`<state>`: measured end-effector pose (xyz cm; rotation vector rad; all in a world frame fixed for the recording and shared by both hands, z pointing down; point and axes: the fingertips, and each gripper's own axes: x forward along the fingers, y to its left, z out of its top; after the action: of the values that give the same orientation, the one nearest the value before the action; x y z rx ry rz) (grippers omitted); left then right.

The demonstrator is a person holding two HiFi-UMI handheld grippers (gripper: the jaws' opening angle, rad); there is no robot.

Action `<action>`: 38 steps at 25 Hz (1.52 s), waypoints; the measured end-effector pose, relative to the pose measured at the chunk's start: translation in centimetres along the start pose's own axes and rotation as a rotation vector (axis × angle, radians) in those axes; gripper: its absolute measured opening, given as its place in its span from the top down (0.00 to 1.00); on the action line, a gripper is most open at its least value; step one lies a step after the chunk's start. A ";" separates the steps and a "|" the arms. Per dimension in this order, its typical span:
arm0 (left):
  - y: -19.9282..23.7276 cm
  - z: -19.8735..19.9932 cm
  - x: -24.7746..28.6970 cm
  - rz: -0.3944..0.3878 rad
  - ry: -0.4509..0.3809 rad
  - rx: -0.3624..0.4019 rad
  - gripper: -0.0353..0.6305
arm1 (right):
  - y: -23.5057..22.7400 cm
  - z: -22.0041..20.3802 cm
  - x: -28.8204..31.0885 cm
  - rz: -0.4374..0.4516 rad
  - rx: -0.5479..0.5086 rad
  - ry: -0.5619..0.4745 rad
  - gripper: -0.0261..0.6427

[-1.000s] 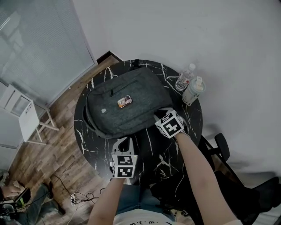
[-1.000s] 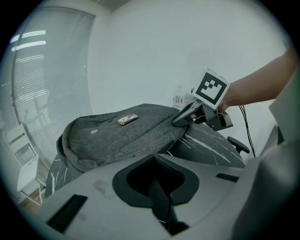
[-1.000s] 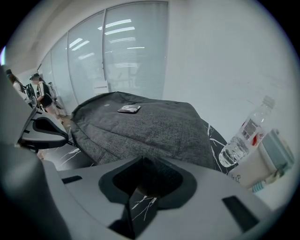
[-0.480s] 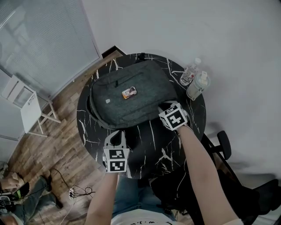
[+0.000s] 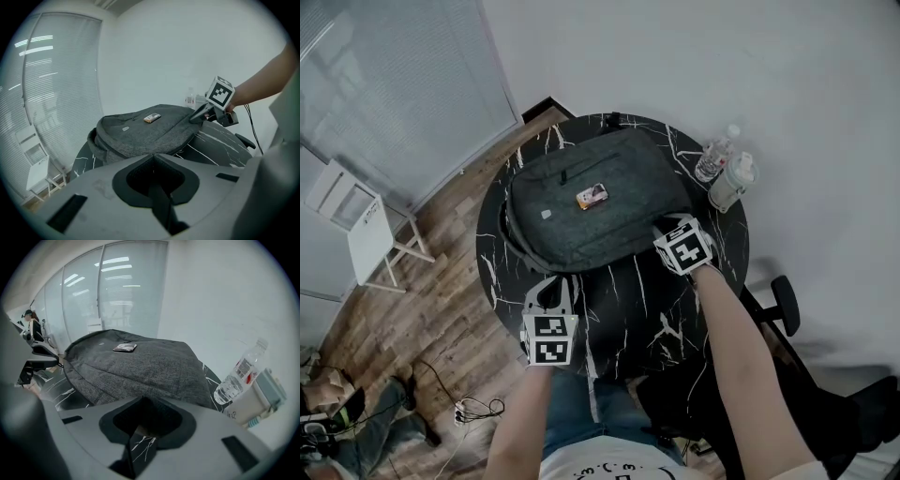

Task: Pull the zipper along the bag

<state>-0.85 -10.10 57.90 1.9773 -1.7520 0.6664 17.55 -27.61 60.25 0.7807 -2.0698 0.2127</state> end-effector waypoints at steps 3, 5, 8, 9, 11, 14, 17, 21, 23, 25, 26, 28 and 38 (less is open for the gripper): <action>1.3 -0.1 -0.5 -0.019 -0.016 -0.009 0.92 | -0.1 0.0 0.1 -0.017 -0.004 0.009 0.77; 2.0 -0.3 -0.6 -0.052 -0.028 -0.032 0.92 | -0.1 0.1 0.1 -0.041 -0.012 0.012 0.77; 1.8 -0.1 -0.5 -0.127 -0.030 -0.030 0.92 | 0.1 0.2 -0.6 -0.086 0.011 -0.003 0.80; 1.8 -0.1 -0.6 -0.152 -0.029 -0.032 0.92 | 0.4 0.3 -1.1 -0.089 0.037 -0.019 0.84; 1.7 0.1 -0.8 -0.194 -0.030 -0.022 0.92 | 1.7 0.6 -2.1 -0.076 0.073 -0.060 0.79; 1.7 0.7 -1.2 -0.233 -0.042 0.004 0.92 | 6.0 2.7 -3.4 0.008 0.040 -0.145 0.74; 1.7 0.9 -1.3 -0.266 -0.043 -0.010 0.92 | 12.2 5.7 -4.6 0.161 -0.052 -0.225 0.69; 1.7 0.6 -1.1 -0.303 -0.028 -0.015 0.92 | 17.9 5.9 -4.3 0.284 -0.198 -0.192 0.66; 1.7 0.5 -1.0 -0.322 -0.016 -0.014 0.92 | 18.9 4.9 -3.5 0.287 -0.283 -0.149 0.65; 1.7 0.6 -1.0 -0.339 -0.006 -0.024 0.92 | 19.3 4.0 -2.4 0.260 -0.381 -0.094 0.63; 1.7 0.6 -1.0 -0.345 -0.003 -0.029 0.92 | 19.4 3.7 -1.8 0.240 -0.422 -0.071 0.64; 1.8 0.6 -1.0 -0.348 0.000 -0.030 0.92 | 19.2 3.4 -1.2 0.218 -0.452 -0.045 0.70; 3.9 1.5 -2.0 -0.327 -0.050 -0.027 0.92 | 18.9 4.5 -2.7 0.226 -0.395 -0.090 0.82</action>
<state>-4.78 -9.84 55.44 2.2087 -1.4068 0.4835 4.16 -13.45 58.01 0.3217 -2.1899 -0.1095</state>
